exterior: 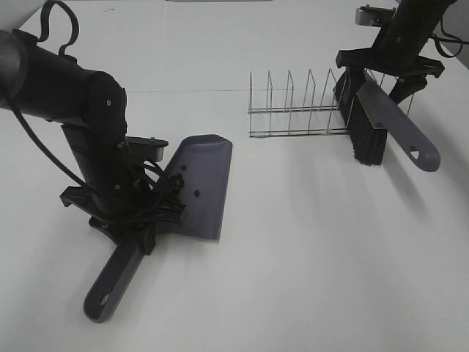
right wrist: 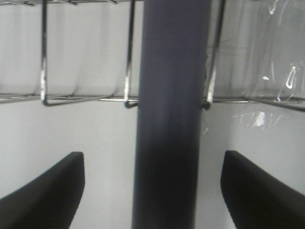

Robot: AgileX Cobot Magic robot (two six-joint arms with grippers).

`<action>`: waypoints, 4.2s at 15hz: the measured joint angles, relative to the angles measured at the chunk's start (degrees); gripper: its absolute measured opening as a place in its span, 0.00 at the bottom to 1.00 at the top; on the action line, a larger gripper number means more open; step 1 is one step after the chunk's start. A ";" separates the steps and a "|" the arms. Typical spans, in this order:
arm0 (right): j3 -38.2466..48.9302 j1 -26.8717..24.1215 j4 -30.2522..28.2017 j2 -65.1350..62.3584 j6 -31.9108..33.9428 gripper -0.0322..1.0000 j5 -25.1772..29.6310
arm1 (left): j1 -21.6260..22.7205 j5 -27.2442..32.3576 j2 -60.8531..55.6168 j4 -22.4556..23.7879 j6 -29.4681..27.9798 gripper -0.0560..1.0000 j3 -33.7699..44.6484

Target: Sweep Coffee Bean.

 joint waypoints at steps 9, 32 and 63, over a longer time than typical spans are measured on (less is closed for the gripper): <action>0.92 0.74 -3.67 -1.66 1.43 0.76 -0.23 | 0.00 -0.06 0.00 -0.17 0.00 0.36 0.00; 59.42 0.69 -3.67 -59.01 0.11 0.76 -0.46 | 0.00 1.72 6.02 4.70 -4.70 0.36 -12.20; 73.22 0.69 -2.92 -109.21 0.11 0.76 -0.23 | 22.69 12.32 -57.12 11.00 4.70 0.60 17.59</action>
